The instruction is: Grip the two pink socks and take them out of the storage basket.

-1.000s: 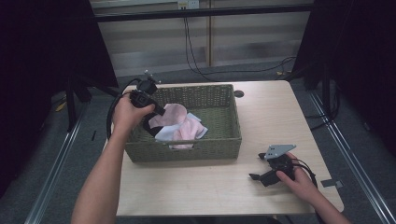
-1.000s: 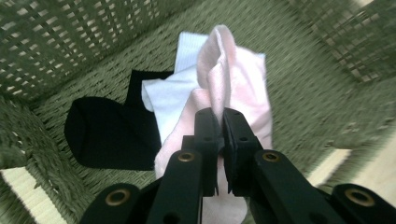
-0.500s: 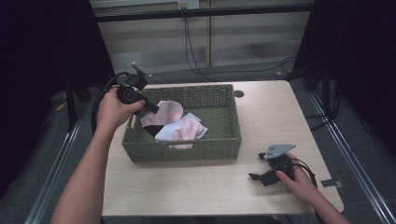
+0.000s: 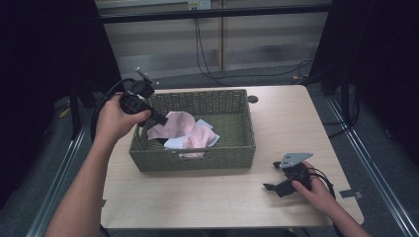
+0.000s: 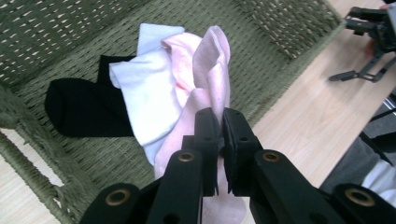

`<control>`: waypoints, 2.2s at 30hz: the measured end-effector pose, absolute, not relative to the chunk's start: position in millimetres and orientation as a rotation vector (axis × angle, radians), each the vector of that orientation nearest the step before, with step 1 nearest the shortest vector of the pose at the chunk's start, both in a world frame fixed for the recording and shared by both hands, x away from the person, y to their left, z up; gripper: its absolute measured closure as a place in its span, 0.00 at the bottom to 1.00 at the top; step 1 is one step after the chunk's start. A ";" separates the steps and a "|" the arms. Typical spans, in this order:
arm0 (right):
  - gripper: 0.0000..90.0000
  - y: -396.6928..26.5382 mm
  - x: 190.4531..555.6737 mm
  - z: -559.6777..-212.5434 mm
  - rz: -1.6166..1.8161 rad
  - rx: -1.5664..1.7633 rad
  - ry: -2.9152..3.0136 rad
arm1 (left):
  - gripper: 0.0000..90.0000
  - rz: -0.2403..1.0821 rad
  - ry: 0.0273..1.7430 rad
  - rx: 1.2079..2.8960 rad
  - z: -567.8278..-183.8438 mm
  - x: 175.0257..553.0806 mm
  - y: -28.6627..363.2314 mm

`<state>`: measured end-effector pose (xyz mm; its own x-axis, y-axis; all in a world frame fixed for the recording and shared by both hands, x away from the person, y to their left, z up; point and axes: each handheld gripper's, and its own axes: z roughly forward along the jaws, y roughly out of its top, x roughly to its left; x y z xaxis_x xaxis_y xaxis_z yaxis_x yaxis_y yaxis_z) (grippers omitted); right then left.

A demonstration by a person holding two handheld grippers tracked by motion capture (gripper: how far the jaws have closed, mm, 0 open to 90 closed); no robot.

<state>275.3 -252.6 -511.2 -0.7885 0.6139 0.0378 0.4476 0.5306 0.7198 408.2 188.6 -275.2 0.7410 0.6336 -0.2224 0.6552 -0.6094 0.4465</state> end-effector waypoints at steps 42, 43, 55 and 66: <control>0.11 -252.0 275.4 -511.2 1.098 0.896 2.551 | 0.93 -0.185 0.760 2.471 -282.0 341.5 173.9; 0.11 -252.0 275.4 -511.2 1.098 0.896 2.551 | 0.93 -0.188 0.752 2.473 -283.1 339.8 173.0; 0.11 -251.9 275.5 -511.2 1.098 0.896 2.551 | 0.64 -0.137 0.715 2.475 -298.7 343.4 160.5; 0.11 -251.9 275.5 -511.2 1.098 0.896 2.551 | 0.56 -0.068 0.796 2.426 -317.5 378.8 155.1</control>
<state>275.5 -251.9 -511.2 -0.7889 0.6135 0.0344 0.4466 0.5341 0.7178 378.8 155.1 -317.5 0.8205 0.5279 -0.2193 0.5575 -0.6541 0.5113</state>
